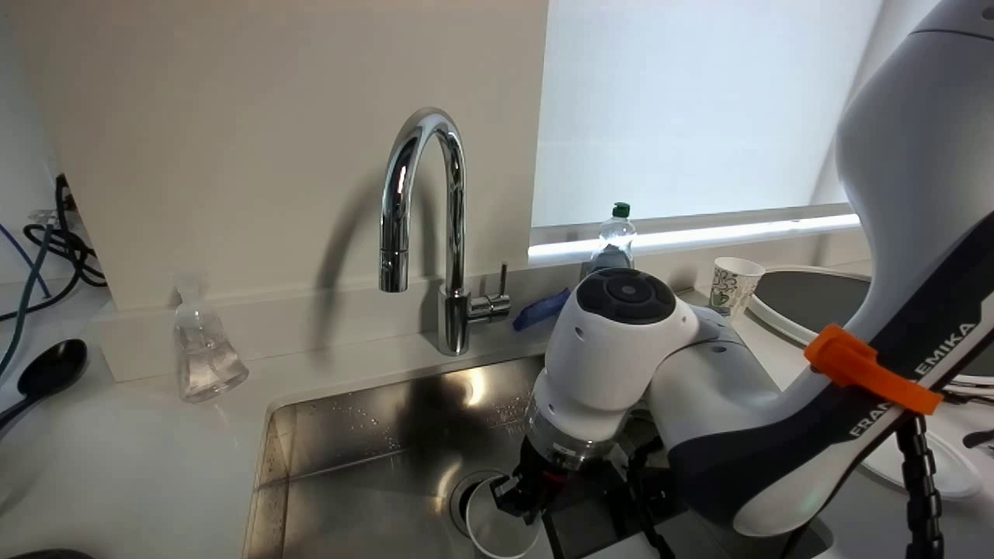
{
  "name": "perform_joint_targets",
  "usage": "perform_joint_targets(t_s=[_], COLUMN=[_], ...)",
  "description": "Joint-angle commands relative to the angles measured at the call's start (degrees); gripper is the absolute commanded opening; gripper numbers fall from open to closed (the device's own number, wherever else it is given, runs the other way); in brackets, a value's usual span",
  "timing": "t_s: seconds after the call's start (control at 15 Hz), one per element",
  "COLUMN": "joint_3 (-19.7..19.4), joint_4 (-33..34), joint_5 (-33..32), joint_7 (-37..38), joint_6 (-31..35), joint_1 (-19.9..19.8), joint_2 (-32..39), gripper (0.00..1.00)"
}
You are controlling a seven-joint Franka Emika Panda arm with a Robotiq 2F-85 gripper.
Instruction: Move the cup to the left then open the faucet.
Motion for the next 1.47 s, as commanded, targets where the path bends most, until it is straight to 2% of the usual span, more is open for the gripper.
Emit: perform_joint_targets(t_s=[0.0,0.4,0.47,0.8,1.07,1.4], joint_3=[1.99,10.66,8.24,6.89,3.97,1.01], joint_4=[1.71,5.65,6.19,11.40,15.02,17.55], joint_5=[1.41,9.77,15.78,27.03,30.01,30.25], joint_7=[-1.03,-11.03,-16.16,-26.85,-29.44,-28.88], joint_6=[2.39,0.10,0.10,-5.04,-8.68,-8.97], joint_1=[-0.41,-5.25,-2.01,0.34,2.69,5.17], joint_2=[1.40,5.25,5.55,8.75,9.81,10.52], gripper=[0.01,0.01,0.01,0.01,0.01,0.01])
